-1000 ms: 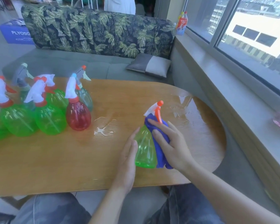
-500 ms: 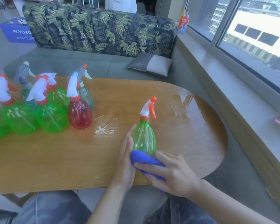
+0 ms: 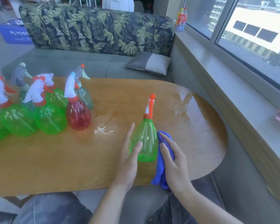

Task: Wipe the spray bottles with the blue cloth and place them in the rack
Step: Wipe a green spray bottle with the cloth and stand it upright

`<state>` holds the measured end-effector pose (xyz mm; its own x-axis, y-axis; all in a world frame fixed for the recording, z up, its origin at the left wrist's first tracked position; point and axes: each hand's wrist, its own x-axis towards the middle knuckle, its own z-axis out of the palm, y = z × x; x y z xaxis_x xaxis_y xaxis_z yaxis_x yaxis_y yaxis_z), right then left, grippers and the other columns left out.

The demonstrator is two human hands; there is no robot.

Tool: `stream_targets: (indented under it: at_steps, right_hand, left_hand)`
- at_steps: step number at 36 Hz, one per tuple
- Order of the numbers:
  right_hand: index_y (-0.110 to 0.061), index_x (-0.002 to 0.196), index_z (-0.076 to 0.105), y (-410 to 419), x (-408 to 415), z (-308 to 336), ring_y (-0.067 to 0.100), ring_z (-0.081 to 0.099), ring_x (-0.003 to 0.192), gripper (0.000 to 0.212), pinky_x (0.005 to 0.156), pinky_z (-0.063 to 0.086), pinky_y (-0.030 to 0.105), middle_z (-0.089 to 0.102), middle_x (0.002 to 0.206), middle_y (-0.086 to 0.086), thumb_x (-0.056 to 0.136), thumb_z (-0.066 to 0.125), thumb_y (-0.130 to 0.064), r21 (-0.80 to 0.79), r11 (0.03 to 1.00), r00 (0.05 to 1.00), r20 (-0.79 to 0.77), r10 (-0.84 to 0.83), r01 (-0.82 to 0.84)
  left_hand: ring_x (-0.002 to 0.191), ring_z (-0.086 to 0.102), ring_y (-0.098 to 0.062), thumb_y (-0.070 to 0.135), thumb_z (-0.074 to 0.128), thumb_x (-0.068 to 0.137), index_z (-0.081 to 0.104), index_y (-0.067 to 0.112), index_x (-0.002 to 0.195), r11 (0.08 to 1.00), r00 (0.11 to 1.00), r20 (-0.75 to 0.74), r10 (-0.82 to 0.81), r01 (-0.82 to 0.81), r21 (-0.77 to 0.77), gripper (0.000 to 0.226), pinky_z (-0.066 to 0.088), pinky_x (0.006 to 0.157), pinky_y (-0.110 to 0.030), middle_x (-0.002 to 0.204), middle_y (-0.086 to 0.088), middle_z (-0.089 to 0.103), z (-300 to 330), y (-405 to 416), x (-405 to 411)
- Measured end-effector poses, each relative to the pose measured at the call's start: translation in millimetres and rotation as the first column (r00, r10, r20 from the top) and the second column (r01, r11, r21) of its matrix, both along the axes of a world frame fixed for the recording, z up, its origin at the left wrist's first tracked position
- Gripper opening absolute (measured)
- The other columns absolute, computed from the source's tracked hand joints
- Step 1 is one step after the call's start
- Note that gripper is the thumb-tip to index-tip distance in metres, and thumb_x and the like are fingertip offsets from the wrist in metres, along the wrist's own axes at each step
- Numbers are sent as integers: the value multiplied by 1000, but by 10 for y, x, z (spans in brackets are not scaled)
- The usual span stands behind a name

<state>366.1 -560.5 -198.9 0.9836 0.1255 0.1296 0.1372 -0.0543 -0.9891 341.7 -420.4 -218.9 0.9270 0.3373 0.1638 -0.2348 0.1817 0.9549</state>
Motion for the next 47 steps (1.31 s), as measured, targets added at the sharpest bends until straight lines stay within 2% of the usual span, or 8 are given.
stream_targets:
  at_steps: [6, 10, 21, 27, 34, 38, 43, 47]
  right_hand:
    - [-29, 140, 62, 71, -153, 24, 3, 53, 136, 36, 116, 41, 33, 64, 137, -22, 105, 57, -21, -38, 999, 997, 69, 19, -16]
    - [-33, 139, 63, 37, -92, 109, 6, 59, 128, 37, 105, 44, 17, 65, 128, -20, 103, 57, -24, -144, 987, 985, 148, 90, -69]
    - [-42, 140, 61, 79, 434, 390, 7, 64, 97, 36, 87, 55, 35, 61, 106, -16, 106, 49, -47, -493, 870, 936, 306, 174, 0]
    - [-28, 133, 70, 60, 275, 260, 6, 42, 75, 33, 63, 48, 29, 38, 93, -11, 106, 52, -38, -607, 791, 689, 606, 397, 78]
    - [-28, 125, 76, -169, 232, 240, 18, 49, 73, 26, 56, 43, 28, 57, 90, 0, 100, 69, -29, -740, 664, 328, 656, 679, 104]
    - [-25, 128, 75, -178, 326, 379, 9, 40, 74, 29, 64, 34, 18, 41, 92, -8, 103, 60, -31, -655, 748, 476, 695, 539, 107]
    - [-37, 139, 65, 19, 494, 436, 9, 54, 76, 38, 70, 52, 34, 49, 96, -12, 106, 48, -46, -571, 817, 805, 524, 280, 88]
    - [-36, 135, 67, 104, 387, 346, 11, 56, 73, 36, 70, 52, 35, 51, 96, -10, 106, 48, -44, -556, 831, 820, 493, 292, 38]
  left_hand:
    - [157, 41, -16, 47, 51, 104, 53, 45, 155, 1000, 999, -28, -24, 24, -16, 51, 27, 130, -56, 164, 13, 51, -43, 28, -4]
    - [155, 44, -13, 60, 59, 101, 55, 50, 152, 999, 999, -47, 11, -13, -45, 53, 31, 129, -57, 162, 16, 52, 32, 25, -38]
    - [158, 40, -16, 63, 55, 102, 57, 49, 151, 998, 998, -45, -44, 42, -41, 51, 28, 130, -60, 165, 13, 50, 47, 32, -38]
    - [155, 45, -20, 46, 49, 114, 60, 36, 152, 996, 999, -44, 4, -7, -88, 41, 27, 130, -61, 161, 5, 56, 4, 51, -24]
    - [156, 43, -16, 55, 43, 109, 57, 43, 153, 996, 998, -52, -25, 21, -84, 47, 30, 130, -56, 163, 11, 52, 70, 33, -39]
    - [154, 46, -21, 50, 49, 108, 61, 43, 150, 990, 999, -32, -33, 28, -139, 44, 28, 130, -60, 162, 5, 55, 56, 27, -59]
    - [155, 44, -18, 52, 50, 107, 62, 47, 147, 988, 997, -43, -61, 54, -145, 42, 28, 130, -60, 162, 11, 54, 43, 33, -41]
    - [157, 42, -22, 52, 51, 108, 56, 37, 156, 985, 996, -44, -73, 65, -161, 50, 25, 130, -62, 164, 6, 52, 33, 51, -13]
